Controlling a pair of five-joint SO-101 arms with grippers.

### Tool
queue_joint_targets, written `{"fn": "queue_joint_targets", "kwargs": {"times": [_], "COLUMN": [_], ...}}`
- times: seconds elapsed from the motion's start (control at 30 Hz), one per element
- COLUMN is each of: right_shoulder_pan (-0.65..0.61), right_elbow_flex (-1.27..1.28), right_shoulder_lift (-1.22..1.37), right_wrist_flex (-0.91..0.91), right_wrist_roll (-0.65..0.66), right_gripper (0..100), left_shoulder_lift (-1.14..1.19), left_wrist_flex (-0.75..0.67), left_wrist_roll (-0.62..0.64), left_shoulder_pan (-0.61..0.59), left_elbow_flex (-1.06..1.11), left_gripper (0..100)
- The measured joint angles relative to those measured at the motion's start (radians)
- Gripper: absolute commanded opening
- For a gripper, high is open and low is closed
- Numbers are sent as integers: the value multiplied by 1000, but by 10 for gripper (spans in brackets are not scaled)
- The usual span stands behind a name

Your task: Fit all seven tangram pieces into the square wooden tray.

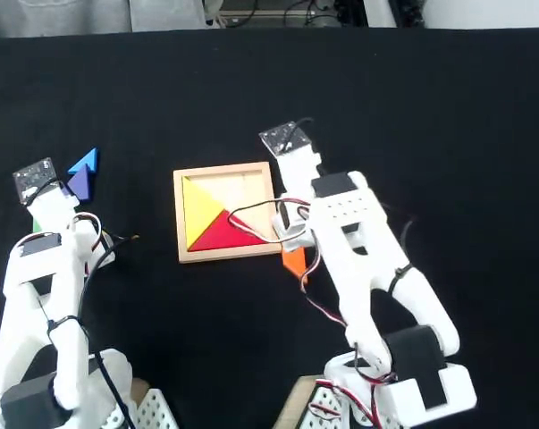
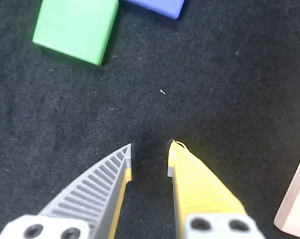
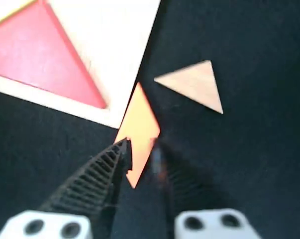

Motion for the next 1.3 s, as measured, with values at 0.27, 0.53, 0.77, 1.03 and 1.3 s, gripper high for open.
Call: {"fn": "queue_joint_targets", "kwargs": {"times": [0.27,0.53,0.77,1.03,1.3], "right_shoulder_pan": [-12,-109,-104,-74,-44], "right_elbow_flex": [84,117,123,109,97], "right_shoulder_lift": [0,0,124,158,158], "right_wrist_flex": [-46,-121,-167,-147,-141], "right_wrist_roll": [-41,-92,-104,-86,-71], "right_gripper": [258,258,254,146,19], "left_shoulder_lift": [0,0,0,0,0], "left_wrist_flex": [0,0,0,0,0], "left_wrist_roll": [0,0,0,0,0], "left_shoulder_pan": [0,0,0,0,0], "left_elbow_flex": [0,0,0,0,0], "left_gripper": [130,130,130,130,130]}}
